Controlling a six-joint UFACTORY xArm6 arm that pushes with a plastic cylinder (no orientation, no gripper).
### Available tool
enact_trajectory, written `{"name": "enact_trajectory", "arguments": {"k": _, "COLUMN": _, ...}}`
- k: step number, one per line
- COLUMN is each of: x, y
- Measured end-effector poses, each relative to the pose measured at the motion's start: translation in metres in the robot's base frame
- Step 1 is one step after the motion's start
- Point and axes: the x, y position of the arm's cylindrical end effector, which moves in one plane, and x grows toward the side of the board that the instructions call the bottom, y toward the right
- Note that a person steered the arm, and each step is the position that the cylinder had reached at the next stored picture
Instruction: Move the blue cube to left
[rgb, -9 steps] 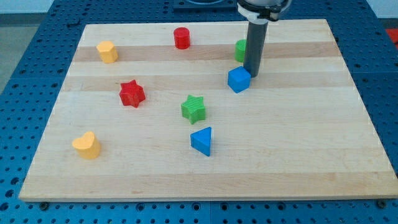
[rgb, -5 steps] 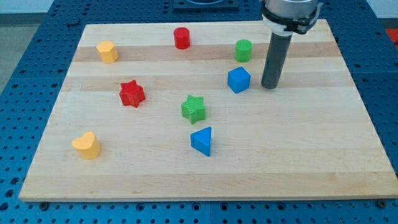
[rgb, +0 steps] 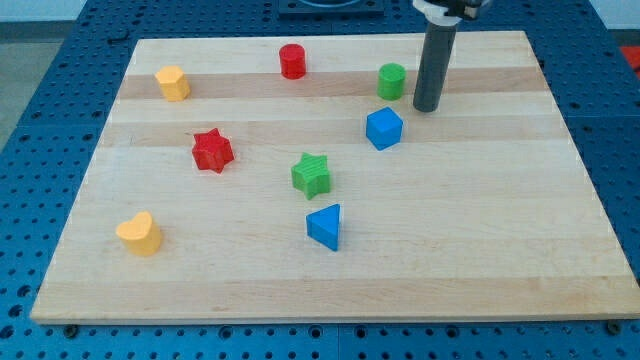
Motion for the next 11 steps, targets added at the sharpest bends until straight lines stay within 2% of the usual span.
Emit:
{"name": "enact_trajectory", "arguments": {"k": 2, "x": 0.031, "y": 0.014}}
{"name": "enact_trajectory", "arguments": {"k": 5, "x": 0.046, "y": -0.023}}
{"name": "enact_trajectory", "arguments": {"k": 11, "x": 0.048, "y": -0.078}}
